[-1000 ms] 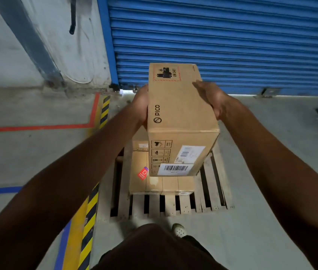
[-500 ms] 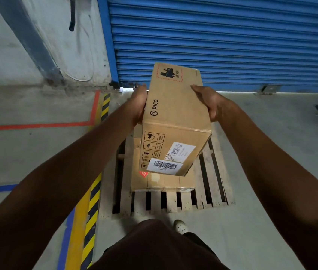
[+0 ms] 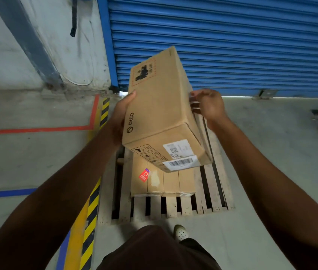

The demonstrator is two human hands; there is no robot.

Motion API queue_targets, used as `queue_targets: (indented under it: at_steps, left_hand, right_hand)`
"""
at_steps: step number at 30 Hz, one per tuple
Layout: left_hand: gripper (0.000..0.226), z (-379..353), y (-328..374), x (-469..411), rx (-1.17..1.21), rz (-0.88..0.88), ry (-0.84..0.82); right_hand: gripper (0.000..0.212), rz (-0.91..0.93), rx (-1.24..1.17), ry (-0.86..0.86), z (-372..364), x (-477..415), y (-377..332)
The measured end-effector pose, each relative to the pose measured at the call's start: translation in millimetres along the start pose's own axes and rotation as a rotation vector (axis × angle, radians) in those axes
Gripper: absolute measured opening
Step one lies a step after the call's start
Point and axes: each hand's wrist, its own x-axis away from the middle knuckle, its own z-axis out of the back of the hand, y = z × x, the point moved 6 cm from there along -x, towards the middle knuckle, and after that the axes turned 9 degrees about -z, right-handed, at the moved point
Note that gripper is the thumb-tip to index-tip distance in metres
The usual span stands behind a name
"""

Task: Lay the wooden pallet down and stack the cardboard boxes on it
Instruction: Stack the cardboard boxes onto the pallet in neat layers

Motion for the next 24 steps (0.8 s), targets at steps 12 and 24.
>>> queue_targets:
  at_steps: [12, 24]
  left_hand:
    - [0.056, 15, -32, -2, -0.002, -0.095, 0.064]
    - [0.039, 50, -16, -32, -0.454, -0.041, 0.0]
  right_hand:
    - [0.133, -0.439, 0.205, -0.164, -7, -56, 80]
    - [0.056, -0.52, 0.057, -0.209, -1, -26, 96]
